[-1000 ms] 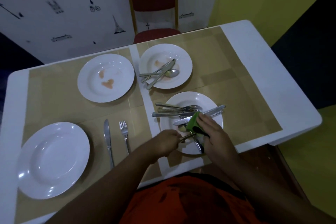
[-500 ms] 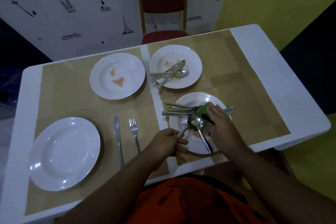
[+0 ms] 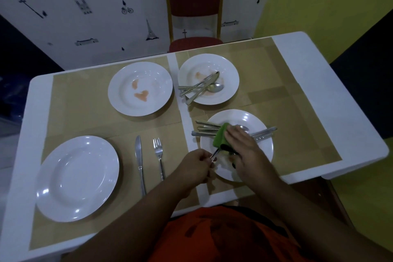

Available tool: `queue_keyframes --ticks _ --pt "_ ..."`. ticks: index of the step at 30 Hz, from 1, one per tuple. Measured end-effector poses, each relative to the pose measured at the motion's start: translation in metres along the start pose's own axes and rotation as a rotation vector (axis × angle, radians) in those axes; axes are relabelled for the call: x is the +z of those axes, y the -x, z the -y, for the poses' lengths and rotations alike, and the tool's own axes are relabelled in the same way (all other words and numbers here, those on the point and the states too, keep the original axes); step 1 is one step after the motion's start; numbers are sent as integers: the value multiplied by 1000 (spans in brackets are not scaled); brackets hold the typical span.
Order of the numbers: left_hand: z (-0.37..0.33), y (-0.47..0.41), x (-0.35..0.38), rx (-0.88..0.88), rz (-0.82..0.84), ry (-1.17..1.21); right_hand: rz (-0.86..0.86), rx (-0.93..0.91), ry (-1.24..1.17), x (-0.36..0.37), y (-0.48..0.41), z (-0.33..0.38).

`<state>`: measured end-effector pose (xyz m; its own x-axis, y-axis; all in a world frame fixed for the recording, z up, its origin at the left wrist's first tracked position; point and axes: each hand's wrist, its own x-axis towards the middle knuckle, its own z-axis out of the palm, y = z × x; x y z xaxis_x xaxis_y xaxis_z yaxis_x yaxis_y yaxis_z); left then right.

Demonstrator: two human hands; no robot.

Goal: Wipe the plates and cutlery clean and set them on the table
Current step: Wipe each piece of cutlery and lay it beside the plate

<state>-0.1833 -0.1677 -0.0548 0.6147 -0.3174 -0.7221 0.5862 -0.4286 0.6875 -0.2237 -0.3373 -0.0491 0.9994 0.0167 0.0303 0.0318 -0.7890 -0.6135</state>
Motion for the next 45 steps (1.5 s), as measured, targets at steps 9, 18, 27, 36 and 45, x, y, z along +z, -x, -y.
queue_keyframes --ticks 9,18,27,36,45 --pt "6 4 -2 22 8 48 39 196 -47 -3 -17 -24" --pt "12 3 -3 29 -168 5 -15 32 -27 2 -11 -1" --pt "30 12 -15 66 -333 58 140 -11 77 36 -14 -8" --pt "69 10 -41 14 -498 1 202 -63 -9 50 -26 32" --pt "86 -3 -50 57 -505 -312 260 -80 -2 54 -19 40"
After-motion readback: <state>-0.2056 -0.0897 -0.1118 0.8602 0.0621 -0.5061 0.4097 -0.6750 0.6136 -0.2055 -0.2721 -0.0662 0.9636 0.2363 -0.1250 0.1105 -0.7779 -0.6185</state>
